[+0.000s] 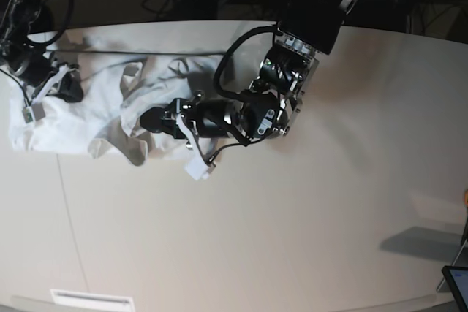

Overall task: Fold the T-shirt properly
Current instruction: 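Drag the grasped shirt end with the left gripper toward the right gripper, then lay the carried half over the end held by the right gripper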

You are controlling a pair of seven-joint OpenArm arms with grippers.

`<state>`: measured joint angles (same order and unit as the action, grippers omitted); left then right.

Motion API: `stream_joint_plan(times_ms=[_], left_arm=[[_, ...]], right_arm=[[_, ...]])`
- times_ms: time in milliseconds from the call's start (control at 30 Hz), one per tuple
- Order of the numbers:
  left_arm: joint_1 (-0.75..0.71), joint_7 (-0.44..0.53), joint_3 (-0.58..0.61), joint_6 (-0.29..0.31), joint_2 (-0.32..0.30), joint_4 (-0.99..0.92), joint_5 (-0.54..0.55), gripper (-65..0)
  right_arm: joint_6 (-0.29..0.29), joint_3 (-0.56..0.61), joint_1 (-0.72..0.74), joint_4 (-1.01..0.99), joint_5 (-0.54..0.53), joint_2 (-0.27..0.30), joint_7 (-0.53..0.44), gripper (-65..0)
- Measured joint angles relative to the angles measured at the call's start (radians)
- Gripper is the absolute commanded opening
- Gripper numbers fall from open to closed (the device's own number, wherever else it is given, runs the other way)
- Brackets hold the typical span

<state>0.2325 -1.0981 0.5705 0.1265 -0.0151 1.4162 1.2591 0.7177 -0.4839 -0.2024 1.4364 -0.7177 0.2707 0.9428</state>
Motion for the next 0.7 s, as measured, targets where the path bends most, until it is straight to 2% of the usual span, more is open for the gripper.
stream_joint_plan(times_ms=[200, 333, 433, 500, 600, 700], left_arm=[[0.064, -0.142, 0.034, 0.004, 0.055, -0.119, 0.002, -65.0], [0.103, -0.242, 0.032, 0.004, 0.069, -0.126, -0.001, -65.0], [0.145, -0.270, 0.048, 0.004, 0.102, -0.126, -0.005, -64.8], [0.182, -0.271, 0.111, 0.013, 0.117, -0.125, 0.001, -64.8], [0.211, -0.274, 0.229, 0.083, 0.139, -0.122, -0.001, -64.8], [0.226, -0.277, 0.357, 0.102, 0.155, -0.103, -0.012, -64.8]], right_arm=[[0.000, 0.000, 0.012, -0.001, 0.005, 0.000, 0.010, -65.0], [0.000, 0.000, 0.013, -0.001, 0.008, 0.000, 0.010, -65.0], [0.000, 0.000, 0.019, -0.001, 0.008, 0.000, 0.016, -65.0], [0.000, 0.000, 0.023, -0.001, 0.013, 0.000, 0.017, -65.0], [0.000, 0.000, 0.026, -0.001, 0.013, 0.000, 0.023, -65.0], [0.000, 0.000, 0.033, -0.001, 0.014, 0.000, 0.030, -65.0]])
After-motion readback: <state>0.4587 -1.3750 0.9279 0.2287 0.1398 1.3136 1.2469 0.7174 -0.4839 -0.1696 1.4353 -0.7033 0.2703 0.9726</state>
